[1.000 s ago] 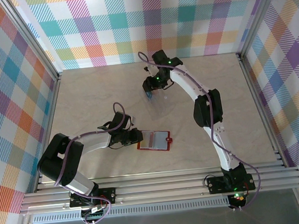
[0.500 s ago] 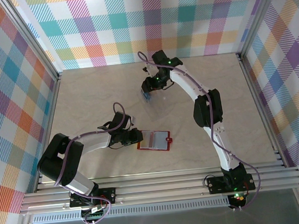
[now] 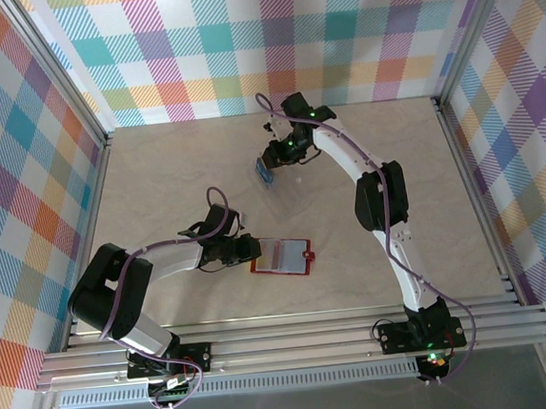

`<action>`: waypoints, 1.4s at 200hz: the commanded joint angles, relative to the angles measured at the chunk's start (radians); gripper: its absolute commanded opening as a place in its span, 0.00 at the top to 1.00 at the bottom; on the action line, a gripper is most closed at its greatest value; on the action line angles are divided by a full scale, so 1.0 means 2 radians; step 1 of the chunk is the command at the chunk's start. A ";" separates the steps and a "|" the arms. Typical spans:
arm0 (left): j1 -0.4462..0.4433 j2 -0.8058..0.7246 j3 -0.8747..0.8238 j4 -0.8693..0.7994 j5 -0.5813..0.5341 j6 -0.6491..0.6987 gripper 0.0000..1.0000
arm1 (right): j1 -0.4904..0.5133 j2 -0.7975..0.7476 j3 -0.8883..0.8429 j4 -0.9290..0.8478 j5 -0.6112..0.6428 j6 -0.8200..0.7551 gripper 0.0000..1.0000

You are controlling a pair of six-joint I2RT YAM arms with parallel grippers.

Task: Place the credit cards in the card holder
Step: Pick up the credit card from the storage box.

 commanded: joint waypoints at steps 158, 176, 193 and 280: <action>-0.003 0.007 0.004 -0.031 -0.016 0.011 0.80 | -0.005 -0.035 -0.019 0.014 -0.065 0.008 0.85; -0.003 0.008 0.005 -0.031 -0.016 0.012 0.80 | -0.006 -0.037 -0.019 0.014 -0.065 0.008 0.85; -0.003 0.008 0.005 -0.031 -0.016 0.012 0.80 | -0.006 -0.038 -0.019 0.014 -0.066 0.008 0.86; -0.003 0.009 0.005 -0.031 -0.016 0.012 0.80 | -0.007 -0.049 -0.020 0.013 -0.059 0.011 0.93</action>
